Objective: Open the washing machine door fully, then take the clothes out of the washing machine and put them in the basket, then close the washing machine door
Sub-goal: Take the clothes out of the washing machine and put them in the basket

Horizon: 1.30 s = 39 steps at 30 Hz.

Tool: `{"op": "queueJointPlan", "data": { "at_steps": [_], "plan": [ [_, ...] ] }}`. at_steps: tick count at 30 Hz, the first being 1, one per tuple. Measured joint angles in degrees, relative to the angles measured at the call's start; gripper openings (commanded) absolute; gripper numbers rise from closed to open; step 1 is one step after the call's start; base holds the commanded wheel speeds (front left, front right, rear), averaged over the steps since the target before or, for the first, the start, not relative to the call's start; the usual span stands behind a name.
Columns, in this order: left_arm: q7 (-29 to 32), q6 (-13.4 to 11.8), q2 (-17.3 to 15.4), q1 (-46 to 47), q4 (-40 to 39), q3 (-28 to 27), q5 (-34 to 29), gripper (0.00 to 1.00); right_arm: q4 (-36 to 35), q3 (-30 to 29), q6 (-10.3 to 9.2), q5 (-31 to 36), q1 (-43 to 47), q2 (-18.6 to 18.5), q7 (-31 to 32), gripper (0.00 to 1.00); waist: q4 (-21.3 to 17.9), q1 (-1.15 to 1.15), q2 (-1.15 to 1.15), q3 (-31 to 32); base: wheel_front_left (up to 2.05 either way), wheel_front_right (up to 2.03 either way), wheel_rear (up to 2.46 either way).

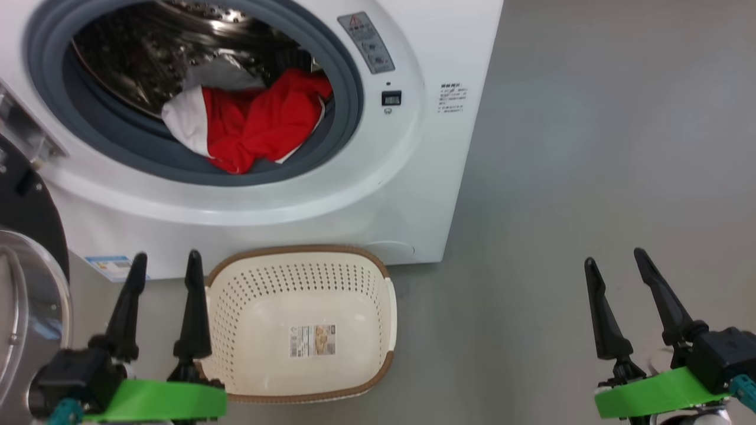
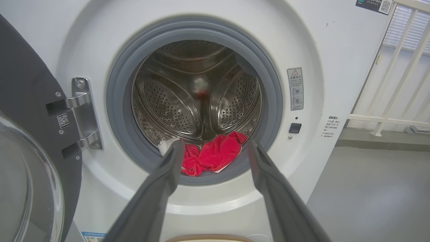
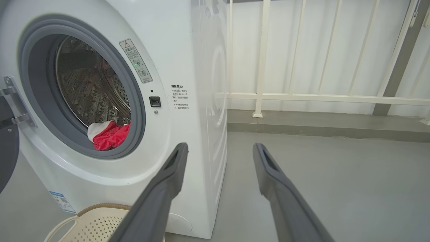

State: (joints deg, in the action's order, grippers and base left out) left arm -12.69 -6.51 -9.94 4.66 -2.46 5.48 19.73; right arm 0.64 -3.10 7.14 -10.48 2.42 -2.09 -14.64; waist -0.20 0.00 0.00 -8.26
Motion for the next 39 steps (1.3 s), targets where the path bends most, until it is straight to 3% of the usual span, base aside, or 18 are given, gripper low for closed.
{"op": "queueJointPlan", "data": {
  "at_steps": [16, 39],
  "plan": [
    [0.6, 1.1, -0.5, 19.2, 8.8, -1.5, 2.6, 1.00, -0.2, 1.8, 0.00, 0.5, -7.3, -0.1, 0.0, 1.00, -0.7, 0.00, 0.00, -10.2, 0.00, 0.00, 0.00],
    [1.5, 1.5, -2.0, 46.1, 30.0, -0.2, 1.4, 1.00, -1.3, 2.3, 0.00, 0.5, -12.6, -0.4, 0.0, 1.00, -3.4, 0.00, 0.00, -21.0, 0.00, 0.00, 0.00]
  ]
}}
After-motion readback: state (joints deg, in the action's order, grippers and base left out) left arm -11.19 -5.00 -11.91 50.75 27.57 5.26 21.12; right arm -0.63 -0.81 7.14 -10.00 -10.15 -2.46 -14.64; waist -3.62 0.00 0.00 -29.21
